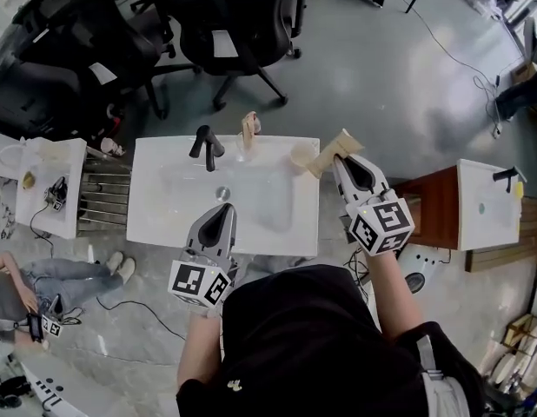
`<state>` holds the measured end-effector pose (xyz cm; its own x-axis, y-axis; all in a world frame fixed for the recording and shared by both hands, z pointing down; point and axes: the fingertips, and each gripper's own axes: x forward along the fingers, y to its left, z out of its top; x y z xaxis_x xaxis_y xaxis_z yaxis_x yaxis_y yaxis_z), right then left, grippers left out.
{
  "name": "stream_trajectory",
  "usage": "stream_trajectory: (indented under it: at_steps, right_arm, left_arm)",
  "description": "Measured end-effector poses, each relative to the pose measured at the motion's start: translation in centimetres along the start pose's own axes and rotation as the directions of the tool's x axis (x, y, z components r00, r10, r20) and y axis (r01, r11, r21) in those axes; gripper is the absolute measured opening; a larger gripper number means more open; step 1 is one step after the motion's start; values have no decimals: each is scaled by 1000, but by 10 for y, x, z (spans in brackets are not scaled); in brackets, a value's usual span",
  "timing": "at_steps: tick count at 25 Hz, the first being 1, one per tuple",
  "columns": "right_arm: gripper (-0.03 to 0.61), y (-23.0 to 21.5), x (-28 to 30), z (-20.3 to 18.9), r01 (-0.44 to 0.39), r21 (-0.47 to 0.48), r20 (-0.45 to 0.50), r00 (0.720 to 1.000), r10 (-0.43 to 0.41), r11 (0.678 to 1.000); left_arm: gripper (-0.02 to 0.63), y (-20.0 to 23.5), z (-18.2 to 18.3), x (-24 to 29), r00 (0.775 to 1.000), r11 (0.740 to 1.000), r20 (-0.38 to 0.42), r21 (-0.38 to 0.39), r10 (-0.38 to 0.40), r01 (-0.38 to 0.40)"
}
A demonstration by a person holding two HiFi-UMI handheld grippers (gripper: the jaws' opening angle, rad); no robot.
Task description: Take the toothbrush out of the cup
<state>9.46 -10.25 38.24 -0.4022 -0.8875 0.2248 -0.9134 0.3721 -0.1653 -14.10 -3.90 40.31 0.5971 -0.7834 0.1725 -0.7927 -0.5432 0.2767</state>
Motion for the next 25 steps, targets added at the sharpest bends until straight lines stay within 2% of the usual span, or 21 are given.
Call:
stream_trajectory:
  at_steps: [11, 25]
  right_arm:
    - [52, -1, -45, -12, 55, 42, 17, 998, -55, 998]
    - [54, -9, -54, -21, 104, 80, 9, 994, -105, 991]
  left_arm:
    - [25, -8, 1, 19, 997, 997, -8, 28, -75, 75]
    - [25, 2, -5, 40, 995, 994, -36, 52, -94, 96]
